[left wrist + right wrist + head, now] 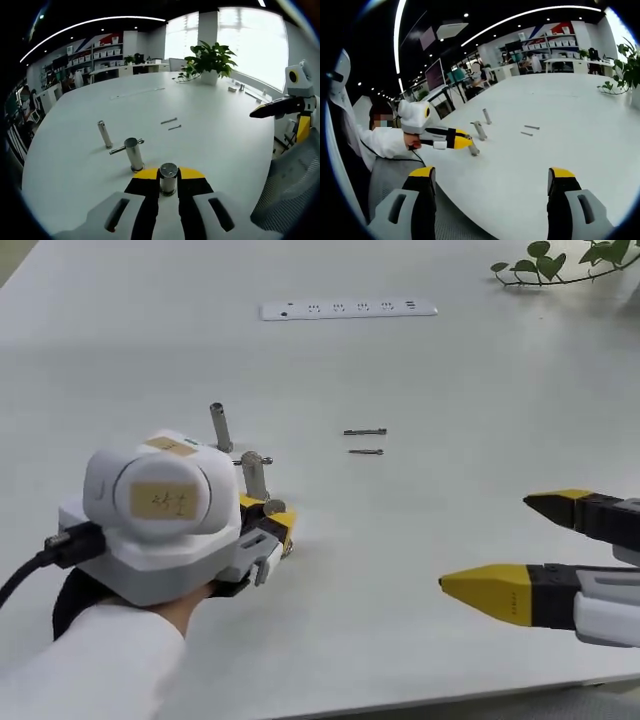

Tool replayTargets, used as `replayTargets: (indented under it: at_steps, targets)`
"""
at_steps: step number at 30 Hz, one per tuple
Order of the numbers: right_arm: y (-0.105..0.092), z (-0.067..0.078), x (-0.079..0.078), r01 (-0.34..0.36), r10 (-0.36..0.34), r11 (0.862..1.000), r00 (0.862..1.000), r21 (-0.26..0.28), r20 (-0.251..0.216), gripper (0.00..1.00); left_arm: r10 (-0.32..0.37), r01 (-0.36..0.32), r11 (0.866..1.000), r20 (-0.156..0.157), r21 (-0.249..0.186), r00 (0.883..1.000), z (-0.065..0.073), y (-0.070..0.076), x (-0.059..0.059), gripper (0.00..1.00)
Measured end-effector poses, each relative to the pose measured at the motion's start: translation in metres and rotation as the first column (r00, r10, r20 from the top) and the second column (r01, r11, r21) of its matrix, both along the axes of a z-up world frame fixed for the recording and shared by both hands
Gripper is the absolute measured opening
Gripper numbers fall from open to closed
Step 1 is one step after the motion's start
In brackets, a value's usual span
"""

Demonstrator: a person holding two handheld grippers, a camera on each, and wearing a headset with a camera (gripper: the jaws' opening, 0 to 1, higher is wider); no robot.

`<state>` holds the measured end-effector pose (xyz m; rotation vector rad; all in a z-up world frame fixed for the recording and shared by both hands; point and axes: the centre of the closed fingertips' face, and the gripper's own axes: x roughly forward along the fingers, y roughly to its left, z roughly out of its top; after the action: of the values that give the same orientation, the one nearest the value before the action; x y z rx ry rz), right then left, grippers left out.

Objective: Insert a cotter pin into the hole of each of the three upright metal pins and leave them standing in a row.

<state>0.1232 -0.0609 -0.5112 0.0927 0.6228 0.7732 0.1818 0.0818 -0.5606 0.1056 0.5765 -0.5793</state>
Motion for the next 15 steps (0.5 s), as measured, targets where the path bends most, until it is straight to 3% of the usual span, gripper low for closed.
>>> replayTargets:
  at_steps: [7,10,15]
  targets:
    - [0.001,-0.001,-0.001,-0.004,0.004,1.000,1.000,-0.001,-0.003,0.91,-0.073,0.068,0.994,0.063,0.084,0.995,0.003,-0.001,0.000,0.11]
    - [0.002,-0.002,-0.002,-0.005,0.005,1.000,1.000,0.000,-0.006,0.91,-0.079,0.075,0.994,0.040,0.085,0.996,0.005,0.000,-0.002,0.14]
    - [0.005,-0.003,-0.002,-0.015,0.015,1.000,1.000,0.000,-0.011,0.91,-0.111,0.110,0.994,0.036,0.024,0.993,0.017,0.001,-0.003,0.33]
